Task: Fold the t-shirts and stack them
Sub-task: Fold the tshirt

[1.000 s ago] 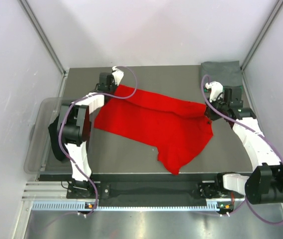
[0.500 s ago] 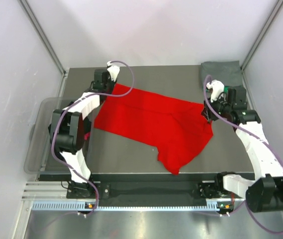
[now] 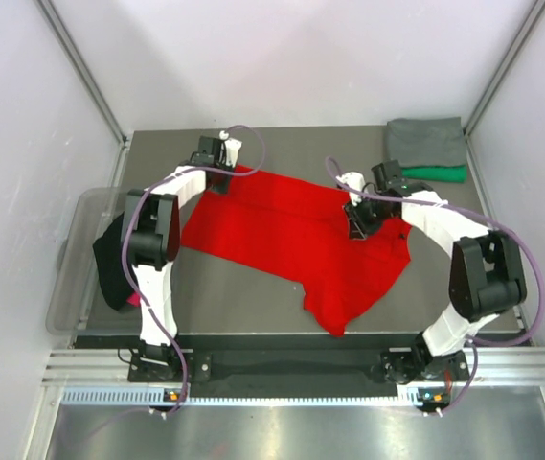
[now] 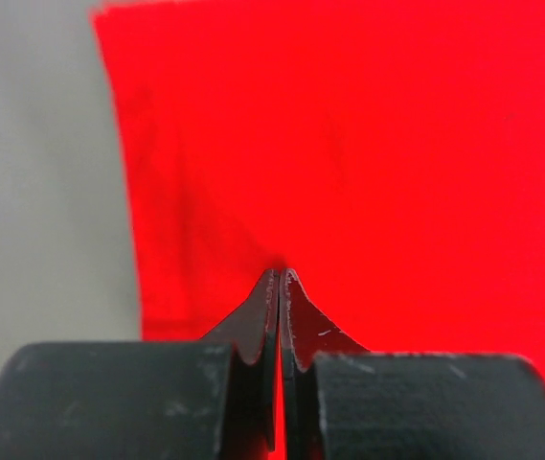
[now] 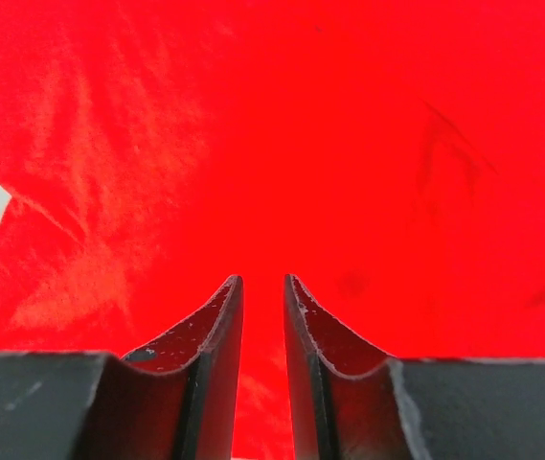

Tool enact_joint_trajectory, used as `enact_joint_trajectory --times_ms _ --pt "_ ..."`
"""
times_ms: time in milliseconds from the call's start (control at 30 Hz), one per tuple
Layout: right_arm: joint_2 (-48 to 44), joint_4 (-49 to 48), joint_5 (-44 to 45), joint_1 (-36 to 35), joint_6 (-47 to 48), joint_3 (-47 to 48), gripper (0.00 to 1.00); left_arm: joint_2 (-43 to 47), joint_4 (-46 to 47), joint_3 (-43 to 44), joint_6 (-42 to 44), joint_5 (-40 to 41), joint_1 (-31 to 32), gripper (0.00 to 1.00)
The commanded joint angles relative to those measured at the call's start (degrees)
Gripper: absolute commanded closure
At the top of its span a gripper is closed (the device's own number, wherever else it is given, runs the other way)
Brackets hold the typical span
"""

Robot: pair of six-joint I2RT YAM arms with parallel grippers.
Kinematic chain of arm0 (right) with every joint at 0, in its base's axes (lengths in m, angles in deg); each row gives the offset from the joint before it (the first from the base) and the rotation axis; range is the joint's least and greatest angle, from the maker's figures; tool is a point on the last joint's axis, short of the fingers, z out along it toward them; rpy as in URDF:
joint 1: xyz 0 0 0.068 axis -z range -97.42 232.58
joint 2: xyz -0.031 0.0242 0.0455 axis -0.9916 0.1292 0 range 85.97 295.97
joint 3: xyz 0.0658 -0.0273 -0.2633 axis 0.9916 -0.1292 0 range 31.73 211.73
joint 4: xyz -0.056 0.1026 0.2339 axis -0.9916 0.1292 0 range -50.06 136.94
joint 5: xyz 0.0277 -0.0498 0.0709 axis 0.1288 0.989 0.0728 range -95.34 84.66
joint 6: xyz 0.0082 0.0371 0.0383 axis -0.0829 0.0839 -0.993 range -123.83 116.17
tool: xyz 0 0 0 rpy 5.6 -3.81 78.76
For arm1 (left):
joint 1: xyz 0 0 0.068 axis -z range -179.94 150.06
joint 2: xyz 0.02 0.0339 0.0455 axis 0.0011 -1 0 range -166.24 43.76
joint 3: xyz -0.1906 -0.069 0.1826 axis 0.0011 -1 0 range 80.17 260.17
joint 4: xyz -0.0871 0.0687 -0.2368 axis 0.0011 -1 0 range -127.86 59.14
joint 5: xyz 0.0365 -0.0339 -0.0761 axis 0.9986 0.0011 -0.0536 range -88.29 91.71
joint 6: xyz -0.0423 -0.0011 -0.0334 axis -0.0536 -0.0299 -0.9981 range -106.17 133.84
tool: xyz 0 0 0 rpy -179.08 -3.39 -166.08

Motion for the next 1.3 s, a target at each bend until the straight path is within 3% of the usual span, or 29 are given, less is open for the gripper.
enact_joint_trajectory --times_ms 0,400,900,1233,1267 --pt "2.1 -0.1 -1.8 -2.2 2.2 3.4 0.76 0.7 -1.7 2.5 -2.4 -2.6 0.1 1.0" --pt "12.1 -1.4 6.1 -4.3 1.1 6.8 0.8 4.2 -1.3 1.1 -4.1 -3.2 0.1 1.0" --pt "12.9 -4.1 16.3 -3.1 -1.1 7.2 0.83 5.6 -0.4 -0.8 -4.8 -3.5 0.1 1.0" --pt "10.7 -5.6 19.7 -2.9 -0.5 7.2 0.77 6.1 0.3 -2.3 -4.8 -3.7 0.1 1.0" --pt "10.4 -5.8 20.5 -2.9 -0.5 7.0 0.73 6.2 0.4 -2.3 -4.8 -3.8 0.1 1.0"
